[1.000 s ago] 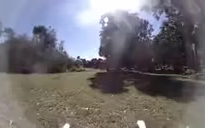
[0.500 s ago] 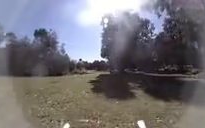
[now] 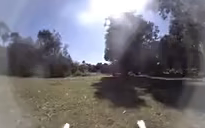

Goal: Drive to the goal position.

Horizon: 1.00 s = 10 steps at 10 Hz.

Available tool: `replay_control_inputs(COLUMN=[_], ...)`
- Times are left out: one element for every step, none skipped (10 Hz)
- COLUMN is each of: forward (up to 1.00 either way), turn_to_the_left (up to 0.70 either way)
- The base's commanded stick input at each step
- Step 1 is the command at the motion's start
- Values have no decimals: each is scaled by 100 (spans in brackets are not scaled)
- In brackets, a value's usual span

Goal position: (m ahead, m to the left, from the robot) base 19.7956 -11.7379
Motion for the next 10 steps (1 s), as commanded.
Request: replay_control_inputs(forward=[70, 70, 70, 70, 70, 70, 70, 70, 70, 70], turn_to_the_left=[27, 27, 21, 6, 0, 0, 0, 0, 0, 0])
